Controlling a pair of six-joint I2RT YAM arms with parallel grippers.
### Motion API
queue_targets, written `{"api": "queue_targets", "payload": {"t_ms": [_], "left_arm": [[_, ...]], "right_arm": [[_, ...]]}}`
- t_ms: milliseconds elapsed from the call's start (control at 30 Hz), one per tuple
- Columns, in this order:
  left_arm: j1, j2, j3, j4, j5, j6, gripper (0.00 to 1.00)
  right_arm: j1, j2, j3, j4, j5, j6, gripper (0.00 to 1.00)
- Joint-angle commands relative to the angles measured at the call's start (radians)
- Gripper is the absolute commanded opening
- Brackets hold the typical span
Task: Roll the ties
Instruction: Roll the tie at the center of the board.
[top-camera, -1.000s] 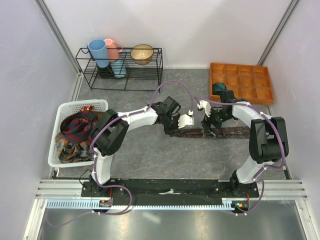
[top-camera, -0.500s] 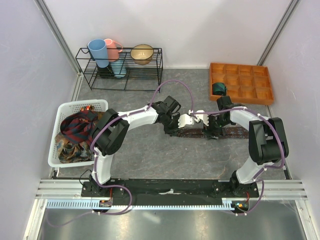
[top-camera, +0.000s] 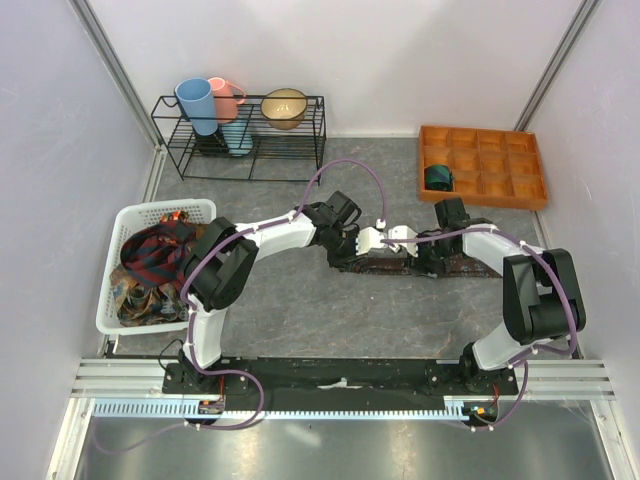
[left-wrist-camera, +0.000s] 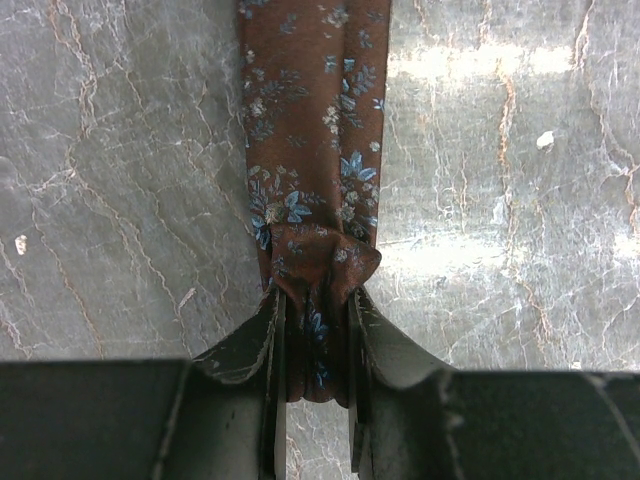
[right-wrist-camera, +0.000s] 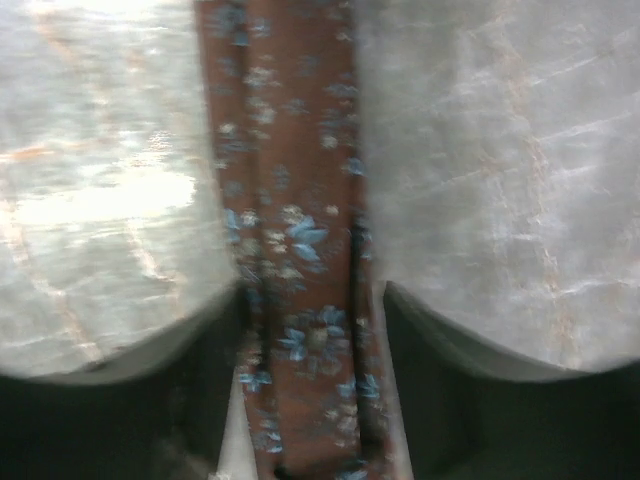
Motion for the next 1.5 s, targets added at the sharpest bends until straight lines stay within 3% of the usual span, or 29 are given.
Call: {"api": "queue_targets", "payload": {"t_ms": [0,233,433,600,700,933,1167,1467], "left_arm": [[0.011,0.028,0.004,-0.045,-0.051,0.016,0.03],[0.011,0.028,0.0,-0.031,-0.052,0.013,0.03],[0.011,0.016,-0.017,-0.017,-0.054,0.011,0.03],[0.011,0.008,-0.031,0.004,-0.061,-0.003,0.04],[0.009,-0.003,-0.04,0.015,-0.068,-0.009,0.04],[0.009,0.001,-0.04,0.024,-0.081,-0.012,0.04],[0.011,-0.004,-0.047,0.023,-0.083,-0.007,0.04],[0.011,0.001,-0.037,0.013,-0.069,0.002,0.04]], "right_arm": [[-0.007,0.016,-0.016,0.099,0.131,0.037,0.73],[-0.111,-0.056,0.11,-0.091,-0.097,0.319,0.77],[-0.165,-0.092,0.141,-0.094,-0.329,0.853,0.74],[-0.116,-0.035,0.034,0.24,-0.449,1.493,0.61],[-0.059,0.016,-0.054,0.516,-0.458,1.764,0.54],[0.068,0.178,-0.057,0.792,-0.406,1.961,0.5],[0.099,0.29,-0.011,0.806,-0.363,1.946,0.47],[0.123,0.289,0.001,0.859,-0.377,1.983,0.4]]}}
